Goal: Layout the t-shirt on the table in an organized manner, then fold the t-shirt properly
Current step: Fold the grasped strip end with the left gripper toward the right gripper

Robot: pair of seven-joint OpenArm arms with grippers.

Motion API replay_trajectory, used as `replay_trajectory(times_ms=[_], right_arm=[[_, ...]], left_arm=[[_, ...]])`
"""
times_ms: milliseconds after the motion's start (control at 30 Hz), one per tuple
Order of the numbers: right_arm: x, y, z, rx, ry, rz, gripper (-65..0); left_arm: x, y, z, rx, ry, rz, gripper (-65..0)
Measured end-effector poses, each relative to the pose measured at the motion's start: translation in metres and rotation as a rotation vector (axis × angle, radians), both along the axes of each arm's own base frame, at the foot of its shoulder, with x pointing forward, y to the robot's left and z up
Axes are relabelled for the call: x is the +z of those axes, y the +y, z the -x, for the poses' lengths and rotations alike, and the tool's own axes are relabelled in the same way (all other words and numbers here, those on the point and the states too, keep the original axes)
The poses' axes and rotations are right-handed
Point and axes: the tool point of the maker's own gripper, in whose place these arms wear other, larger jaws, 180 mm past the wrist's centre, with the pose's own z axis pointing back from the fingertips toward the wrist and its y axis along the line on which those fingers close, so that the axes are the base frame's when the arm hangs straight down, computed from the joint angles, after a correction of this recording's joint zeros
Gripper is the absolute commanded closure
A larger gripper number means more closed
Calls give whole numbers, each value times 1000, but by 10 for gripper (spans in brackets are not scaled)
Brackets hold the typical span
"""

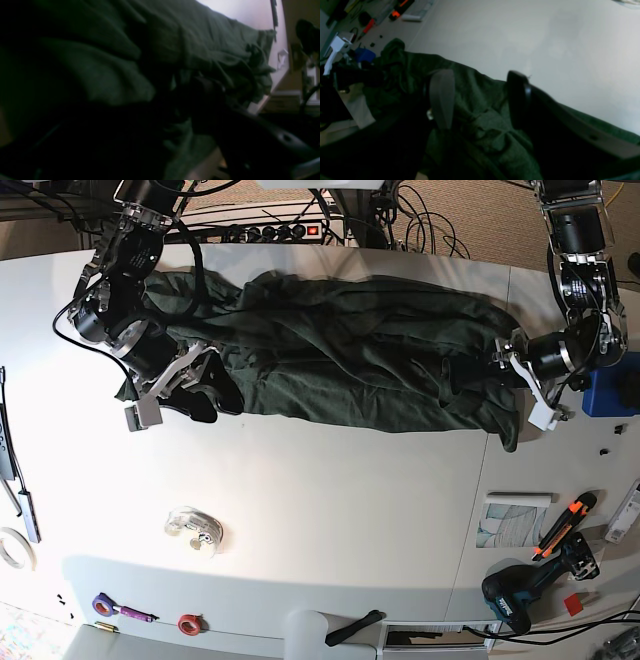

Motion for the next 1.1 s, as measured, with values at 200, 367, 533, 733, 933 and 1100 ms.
replay_trajectory(times_ms=[200, 367, 533, 733, 933, 1100], right_arm=[[0, 0, 0, 0, 0, 0, -330], [-5, -4, 0, -11, 13, 36, -330], [-10, -18, -7, -70, -11, 122, -330], [-19, -39, -12, -169, 25, 193, -330], [-26, -58, -17, -251, 53, 273, -330], [-31, -71, -16, -304, 84, 322, -330]], left_arm=[[0, 9, -11, 76, -28, -13, 0], [17, 2, -19, 44, -154, 23, 0], [44, -13, -19, -39, -245, 83, 0], [71, -43, -17, -122, -333, 78, 0], [64, -85, 1, -257, -305, 97, 0], [54, -117, 9, -339, -304, 84, 0]])
